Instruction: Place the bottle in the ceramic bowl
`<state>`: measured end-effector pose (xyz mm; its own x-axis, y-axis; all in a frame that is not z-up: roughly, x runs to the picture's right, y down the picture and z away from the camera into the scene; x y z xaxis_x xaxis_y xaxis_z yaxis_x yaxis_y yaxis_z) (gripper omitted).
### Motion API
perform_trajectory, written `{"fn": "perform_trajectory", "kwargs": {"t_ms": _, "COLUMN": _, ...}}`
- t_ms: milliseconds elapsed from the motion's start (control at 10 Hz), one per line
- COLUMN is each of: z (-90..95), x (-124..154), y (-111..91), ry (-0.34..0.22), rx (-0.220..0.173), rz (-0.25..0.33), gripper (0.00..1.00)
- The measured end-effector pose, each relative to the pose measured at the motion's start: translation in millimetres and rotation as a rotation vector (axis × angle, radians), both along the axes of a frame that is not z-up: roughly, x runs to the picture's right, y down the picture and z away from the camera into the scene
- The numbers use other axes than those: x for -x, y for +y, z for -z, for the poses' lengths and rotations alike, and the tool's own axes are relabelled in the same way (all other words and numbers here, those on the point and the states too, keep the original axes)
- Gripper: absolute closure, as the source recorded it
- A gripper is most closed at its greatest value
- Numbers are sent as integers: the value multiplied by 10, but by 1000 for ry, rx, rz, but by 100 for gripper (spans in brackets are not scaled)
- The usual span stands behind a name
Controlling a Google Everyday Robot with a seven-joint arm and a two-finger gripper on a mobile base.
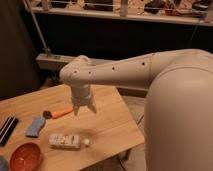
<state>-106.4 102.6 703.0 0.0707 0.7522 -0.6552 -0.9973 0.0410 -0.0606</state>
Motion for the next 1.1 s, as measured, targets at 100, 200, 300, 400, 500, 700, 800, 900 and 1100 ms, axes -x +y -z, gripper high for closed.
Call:
{"fn": "perform_trajectory", "kwargs": {"t_ms": 100, "z": 0, "x": 0, "y": 0, "ry": 0, "rx": 0, "rz": 0, "gripper": 35}}
{"fn": "perform_trajectory", "kwargs": {"t_ms": 200, "z": 0, "x": 0, "y": 0, "ry": 0, "rx": 0, "rz": 0, "gripper": 35}}
{"fn": "perform_trajectory", "kwargs": {"t_ms": 300, "z": 0, "x": 0, "y": 0, "ry": 0, "rx": 0, "rz": 0, "gripper": 35}}
{"fn": "perform_trajectory", "kwargs": {"t_ms": 400, "z": 0, "x": 0, "y": 0, "ry": 0, "rx": 0, "rz": 0, "gripper": 35}}
{"fn": "perform_trajectory", "kwargs": {"t_ms": 500, "z": 0, "x": 0, "y": 0, "ry": 0, "rx": 0, "rz": 0, "gripper": 35}}
{"fn": "perform_trajectory", "kwargs": {"t_ms": 700, "z": 0, "x": 1, "y": 0, "ry": 0, "rx": 0, "rz": 0, "gripper": 35}}
{"fn": "perform_trajectory", "kwargs": {"t_ms": 800, "z": 0, "x": 0, "y": 2, "ry": 0, "rx": 0, "rz": 0, "gripper": 35}}
{"fn": "perform_trajectory", "kwargs": {"t_ms": 900, "z": 6, "x": 3, "y": 3, "ry": -3, "rx": -1, "rz": 4, "gripper": 35}}
{"fn": "perform_trajectory", "kwargs": {"t_ms": 1100, "z": 25, "x": 127, "y": 19, "ry": -79, "rx": -23, "rz": 87, "gripper": 35}}
